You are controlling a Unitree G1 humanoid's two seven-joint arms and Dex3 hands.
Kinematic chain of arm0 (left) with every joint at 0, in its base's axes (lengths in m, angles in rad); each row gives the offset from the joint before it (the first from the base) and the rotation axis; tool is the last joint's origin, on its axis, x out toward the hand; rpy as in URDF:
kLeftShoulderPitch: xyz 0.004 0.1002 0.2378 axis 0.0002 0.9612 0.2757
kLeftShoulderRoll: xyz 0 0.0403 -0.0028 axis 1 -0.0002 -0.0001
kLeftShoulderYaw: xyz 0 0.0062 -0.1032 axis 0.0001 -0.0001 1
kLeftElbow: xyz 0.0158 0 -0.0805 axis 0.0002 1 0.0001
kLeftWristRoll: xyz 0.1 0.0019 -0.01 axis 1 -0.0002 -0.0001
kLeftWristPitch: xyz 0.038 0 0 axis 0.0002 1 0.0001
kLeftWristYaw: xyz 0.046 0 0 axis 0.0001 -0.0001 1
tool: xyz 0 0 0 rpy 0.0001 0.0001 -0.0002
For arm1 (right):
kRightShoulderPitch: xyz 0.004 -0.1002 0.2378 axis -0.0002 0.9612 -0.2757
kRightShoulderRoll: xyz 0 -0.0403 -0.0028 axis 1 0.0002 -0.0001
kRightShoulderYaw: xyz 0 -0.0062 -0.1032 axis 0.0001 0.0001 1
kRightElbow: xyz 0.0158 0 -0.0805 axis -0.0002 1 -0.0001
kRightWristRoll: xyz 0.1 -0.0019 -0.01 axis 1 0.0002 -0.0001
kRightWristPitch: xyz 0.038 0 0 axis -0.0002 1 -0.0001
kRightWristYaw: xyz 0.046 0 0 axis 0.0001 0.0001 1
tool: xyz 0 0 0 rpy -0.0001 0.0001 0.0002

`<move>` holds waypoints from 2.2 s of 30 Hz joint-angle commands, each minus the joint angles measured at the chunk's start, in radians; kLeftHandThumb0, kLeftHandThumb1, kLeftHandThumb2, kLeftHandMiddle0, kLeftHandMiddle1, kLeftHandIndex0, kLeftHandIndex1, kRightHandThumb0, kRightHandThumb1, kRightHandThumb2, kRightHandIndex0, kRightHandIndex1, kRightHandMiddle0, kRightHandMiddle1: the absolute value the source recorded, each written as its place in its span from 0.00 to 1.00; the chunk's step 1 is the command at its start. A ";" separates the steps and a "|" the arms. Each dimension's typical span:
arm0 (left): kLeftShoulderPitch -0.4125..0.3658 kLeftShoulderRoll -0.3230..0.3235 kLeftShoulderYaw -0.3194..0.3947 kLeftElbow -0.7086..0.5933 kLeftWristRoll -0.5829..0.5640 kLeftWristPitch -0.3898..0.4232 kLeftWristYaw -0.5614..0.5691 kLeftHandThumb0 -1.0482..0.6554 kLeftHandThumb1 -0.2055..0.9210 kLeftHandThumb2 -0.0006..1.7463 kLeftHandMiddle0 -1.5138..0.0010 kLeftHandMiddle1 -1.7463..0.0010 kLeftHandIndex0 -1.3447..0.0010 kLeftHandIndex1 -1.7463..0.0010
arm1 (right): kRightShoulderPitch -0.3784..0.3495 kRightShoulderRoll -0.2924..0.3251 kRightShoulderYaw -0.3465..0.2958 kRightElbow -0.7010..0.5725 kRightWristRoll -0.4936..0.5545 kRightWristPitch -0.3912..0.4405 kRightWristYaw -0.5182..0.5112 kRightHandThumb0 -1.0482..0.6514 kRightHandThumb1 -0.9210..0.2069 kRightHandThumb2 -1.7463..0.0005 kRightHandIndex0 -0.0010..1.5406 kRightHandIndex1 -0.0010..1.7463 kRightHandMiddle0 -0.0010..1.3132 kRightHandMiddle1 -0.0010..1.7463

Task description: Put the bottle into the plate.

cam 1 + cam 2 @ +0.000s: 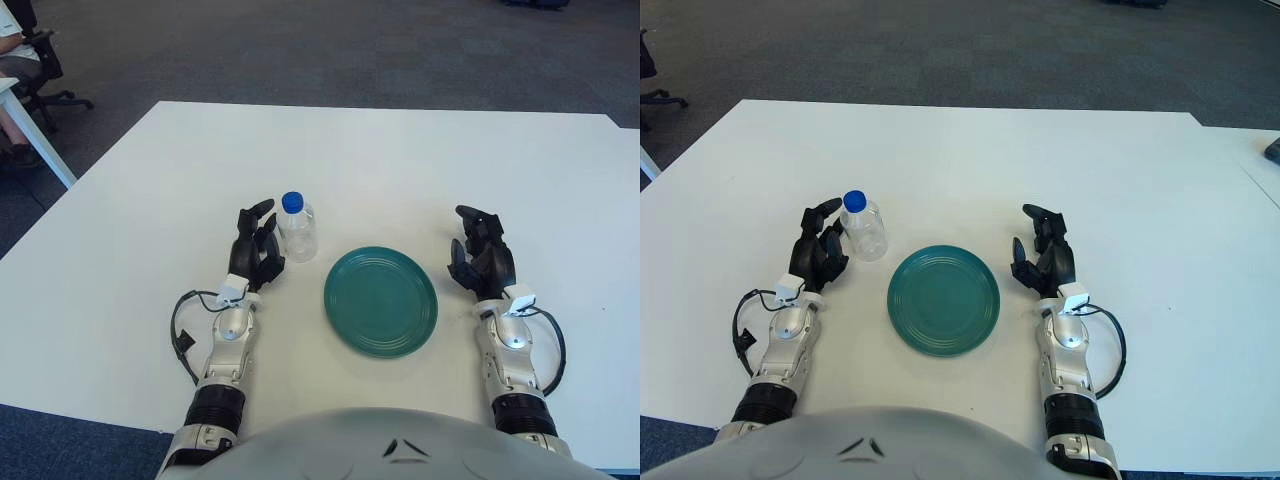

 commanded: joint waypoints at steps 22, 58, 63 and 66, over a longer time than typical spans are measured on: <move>0.151 0.058 -0.068 0.057 0.092 -0.136 -0.031 0.04 1.00 0.35 0.80 1.00 1.00 0.64 | 0.029 0.008 0.002 0.059 -0.015 0.078 -0.027 0.39 0.20 0.53 0.32 0.04 0.00 0.52; 0.214 0.220 -0.156 -0.120 0.306 0.096 -0.052 0.00 1.00 0.25 1.00 1.00 1.00 1.00 | -0.007 -0.005 0.001 0.111 -0.049 0.051 -0.074 0.33 0.04 0.62 0.32 0.04 0.00 0.42; 0.209 0.222 -0.157 -0.117 0.297 0.108 -0.055 0.00 1.00 0.24 1.00 1.00 1.00 1.00 | -0.010 -0.007 0.000 0.115 -0.048 0.051 -0.076 0.33 0.03 0.62 0.33 0.04 0.00 0.42; 0.210 0.219 -0.158 -0.119 0.290 0.113 -0.055 0.00 1.00 0.24 1.00 1.00 1.00 1.00 | -0.010 -0.007 0.000 0.116 -0.047 0.047 -0.077 0.33 0.03 0.62 0.33 0.04 0.00 0.41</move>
